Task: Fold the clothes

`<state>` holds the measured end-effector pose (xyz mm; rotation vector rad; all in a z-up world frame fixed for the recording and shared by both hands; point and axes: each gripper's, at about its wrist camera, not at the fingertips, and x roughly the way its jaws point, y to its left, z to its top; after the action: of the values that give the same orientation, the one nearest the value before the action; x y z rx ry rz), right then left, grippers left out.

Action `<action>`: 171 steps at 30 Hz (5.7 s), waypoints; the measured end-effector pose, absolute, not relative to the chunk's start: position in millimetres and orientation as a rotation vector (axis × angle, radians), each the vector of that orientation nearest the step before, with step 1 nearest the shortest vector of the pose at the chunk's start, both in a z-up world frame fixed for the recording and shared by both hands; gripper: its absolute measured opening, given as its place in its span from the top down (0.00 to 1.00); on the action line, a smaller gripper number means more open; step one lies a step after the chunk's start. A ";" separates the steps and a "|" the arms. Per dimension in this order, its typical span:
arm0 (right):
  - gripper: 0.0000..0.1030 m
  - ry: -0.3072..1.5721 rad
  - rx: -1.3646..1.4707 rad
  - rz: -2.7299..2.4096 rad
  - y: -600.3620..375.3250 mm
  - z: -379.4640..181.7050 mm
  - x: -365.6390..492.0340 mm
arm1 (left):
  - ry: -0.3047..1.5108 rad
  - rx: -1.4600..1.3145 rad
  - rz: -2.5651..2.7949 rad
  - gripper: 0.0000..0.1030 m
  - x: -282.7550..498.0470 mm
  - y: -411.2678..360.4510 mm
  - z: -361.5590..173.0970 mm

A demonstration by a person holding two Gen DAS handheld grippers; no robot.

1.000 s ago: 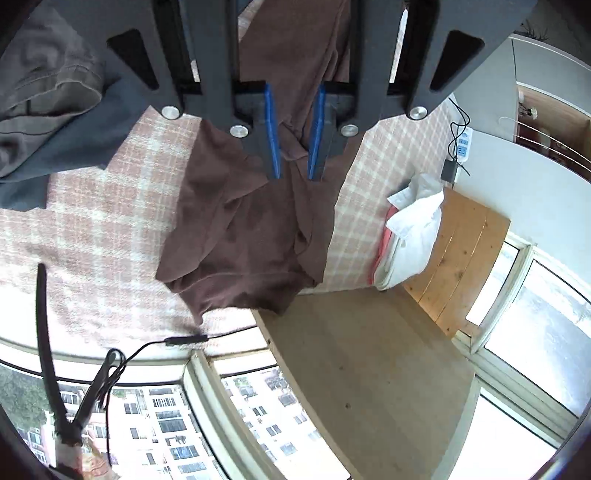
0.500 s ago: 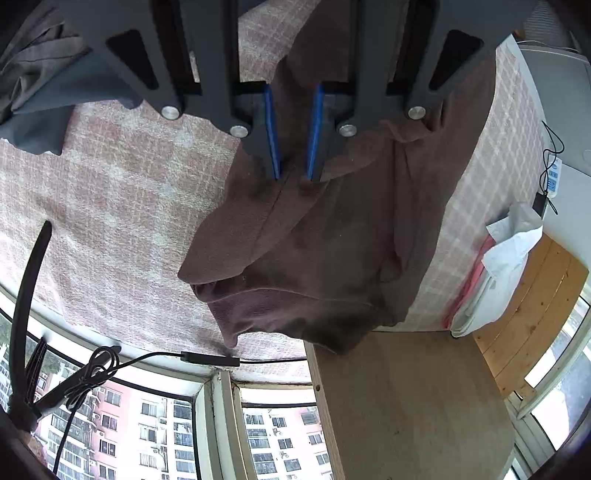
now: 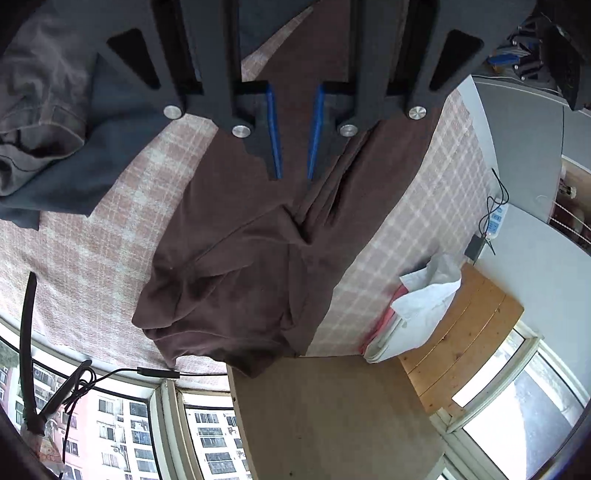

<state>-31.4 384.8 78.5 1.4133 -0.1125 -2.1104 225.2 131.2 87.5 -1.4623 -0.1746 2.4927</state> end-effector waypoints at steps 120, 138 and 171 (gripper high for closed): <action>0.66 -1.267 1.487 -1.963 487.0 38.5 -203.7 | -0.644 -1.469 1.883 0.65 -261.9 86.9 35.5; 0.61 -0.415 1.462 -2.360 436.6 39.9 -214.1 | -0.127 -1.133 2.086 0.49 -207.5 112.1 53.7; 0.47 -0.482 1.459 -2.317 448.7 9.3 -242.3 | -0.070 -1.356 2.157 0.64 -274.2 138.1 19.2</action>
<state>-242.3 448.7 9.3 1.4591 -0.4821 -2.3166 -274.2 138.1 19.2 -1.3556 -0.0702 2.1571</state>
